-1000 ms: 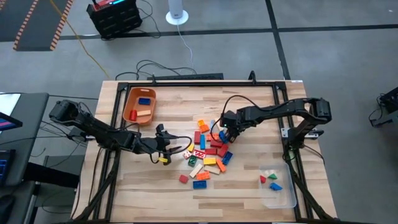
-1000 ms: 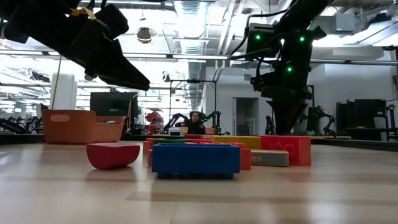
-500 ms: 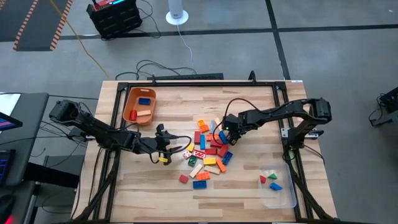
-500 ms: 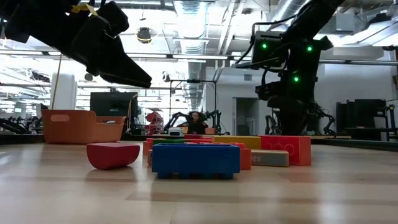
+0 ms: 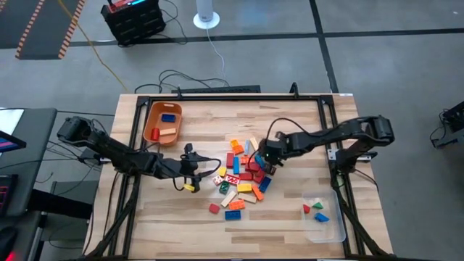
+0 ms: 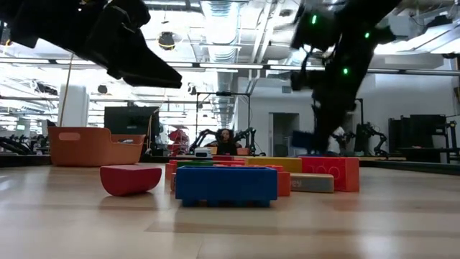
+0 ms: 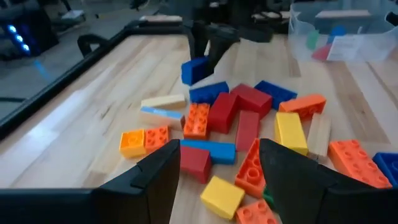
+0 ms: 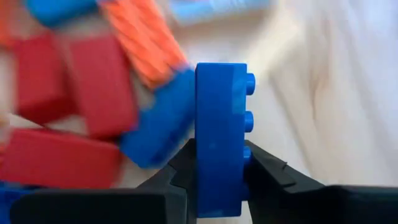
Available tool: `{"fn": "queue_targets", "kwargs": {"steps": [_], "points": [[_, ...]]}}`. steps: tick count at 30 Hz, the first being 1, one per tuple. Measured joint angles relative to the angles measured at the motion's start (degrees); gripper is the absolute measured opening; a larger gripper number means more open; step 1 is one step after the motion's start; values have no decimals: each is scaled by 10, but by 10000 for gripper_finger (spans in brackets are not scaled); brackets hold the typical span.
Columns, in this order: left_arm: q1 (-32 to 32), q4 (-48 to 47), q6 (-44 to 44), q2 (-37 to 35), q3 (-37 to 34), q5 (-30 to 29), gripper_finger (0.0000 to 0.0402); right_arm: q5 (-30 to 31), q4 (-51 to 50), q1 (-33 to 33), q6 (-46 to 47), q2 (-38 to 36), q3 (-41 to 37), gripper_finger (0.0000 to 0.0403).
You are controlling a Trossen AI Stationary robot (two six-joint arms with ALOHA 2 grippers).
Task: Sort blocks by size
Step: Put the large blue game piece into the orange bin
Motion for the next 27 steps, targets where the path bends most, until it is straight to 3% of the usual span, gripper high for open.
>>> {"fn": "queue_targets", "kwargs": {"steps": [14,22,27], "points": [[35,96,81,0,0,54,213,62,350,94,-139,17,0,124],[46,103,84,0,15,98,255,62,423,87,-175,29,-1,124],[45,111,107,23,39,105,260,60,463,88,-188,54,1,124]]}}
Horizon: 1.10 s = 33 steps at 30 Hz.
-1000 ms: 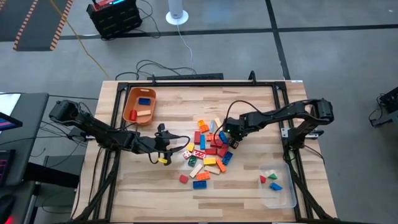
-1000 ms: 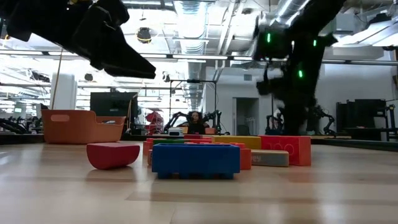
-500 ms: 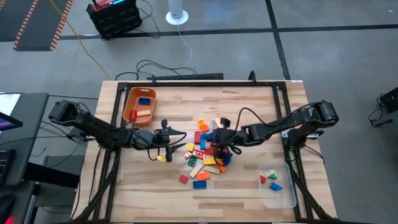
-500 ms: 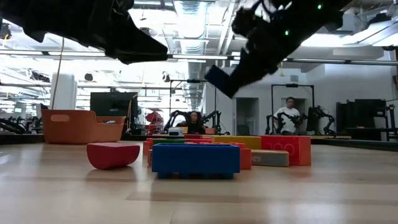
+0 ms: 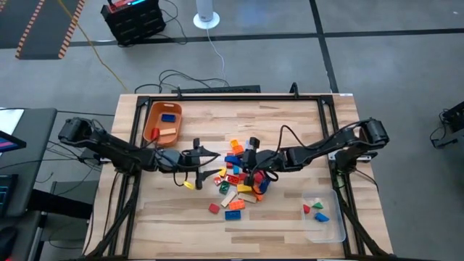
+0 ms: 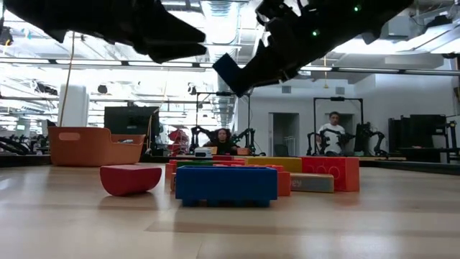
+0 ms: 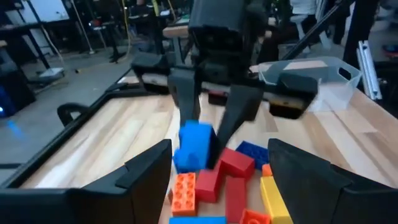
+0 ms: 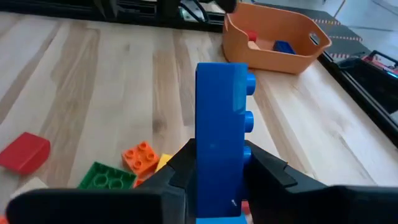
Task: Sort blocks by size
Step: Put the large blue game piece into the orange bin
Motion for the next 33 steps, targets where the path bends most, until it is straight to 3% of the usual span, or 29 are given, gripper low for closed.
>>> {"fn": "queue_targets", "kwargs": {"steps": [13,16,20,26,33], "points": [[11,132,69,114,41,2,261,-12,43,21,-26,17,23,124],[15,170,67,132,41,27,256,-12,58,27,-29,17,23,124],[16,208,63,161,41,33,214,-12,72,31,-34,17,22,124],[16,241,82,173,41,37,89,-14,77,24,-38,18,22,133],[18,197,76,141,40,15,85,-12,52,18,-17,16,23,207]]}}
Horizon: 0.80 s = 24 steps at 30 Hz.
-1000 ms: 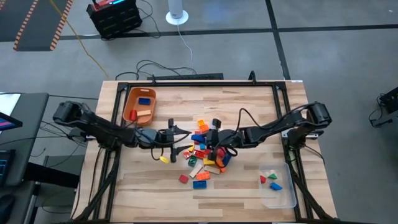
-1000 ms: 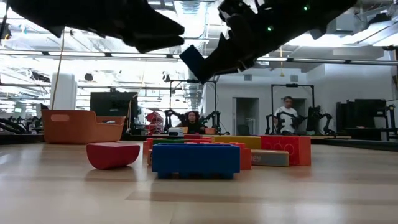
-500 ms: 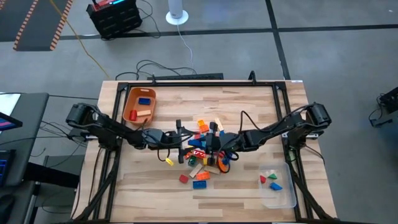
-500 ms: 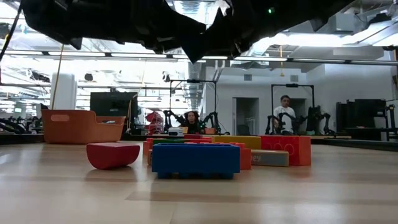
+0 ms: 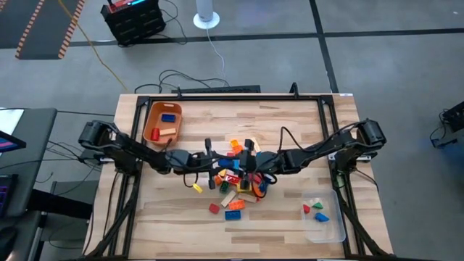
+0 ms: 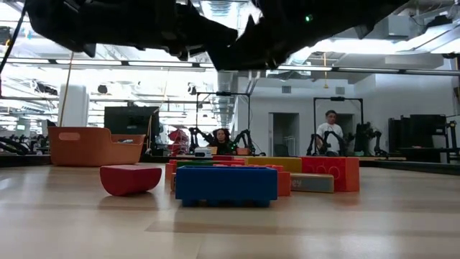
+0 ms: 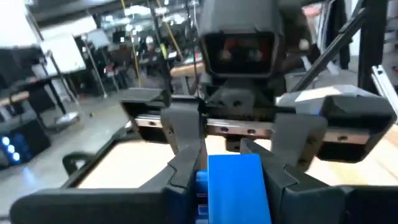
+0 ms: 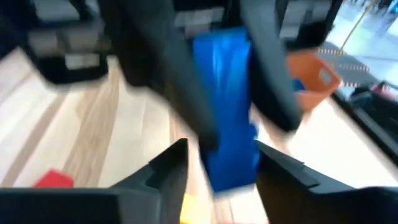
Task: Sort blocks by size
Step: Put the large blue game piece into the orange bin
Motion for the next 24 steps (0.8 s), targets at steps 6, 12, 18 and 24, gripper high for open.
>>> {"fn": "queue_targets", "kwargs": {"steps": [6,12,18,24], "points": [[5,-197,-43,-102,-1,-56,85,-1,-128,0,67,0,0,251],[59,-538,-166,-224,-2,-172,86,15,-227,6,131,0,0,255],[160,-805,-309,-294,-2,-286,103,48,-229,24,131,0,0,255],[258,-895,-362,-294,-15,-286,102,53,-211,30,125,0,0,255]]}}
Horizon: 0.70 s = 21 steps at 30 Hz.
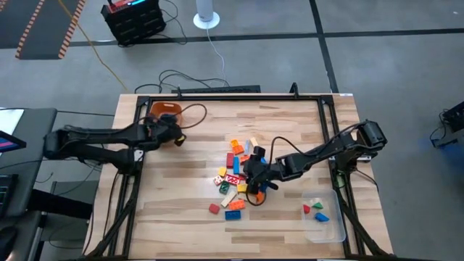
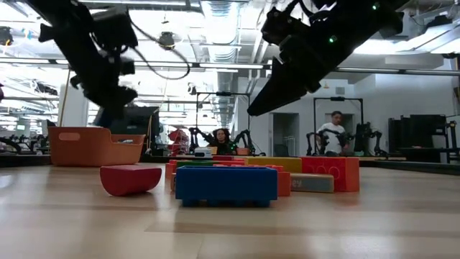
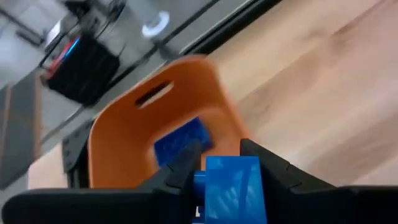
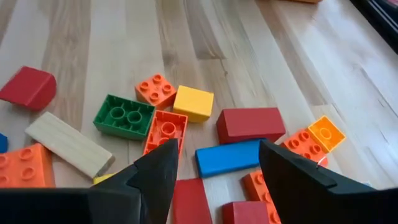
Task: Sort blocks by size
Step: Put the large blue game piece into the orange bin, then put the small orange game piece into the transparent bin
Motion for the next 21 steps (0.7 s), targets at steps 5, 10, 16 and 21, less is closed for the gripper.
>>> {"fn": "queue_targets", "kwargs": {"steps": [5,10,16,21], "points": [[22,-6,0,8,-16,14,128,3,5,10,1,0,0,255],[22,3,34,6,-17,20,175,4,-5,11,1,0,0,255],[-7,94,136,2,-10,200,203,4,-11,-1,2,0,0,255],[-103,254,211,32,-31,389,201,4,-11,-1,3,0,0,255]]}}
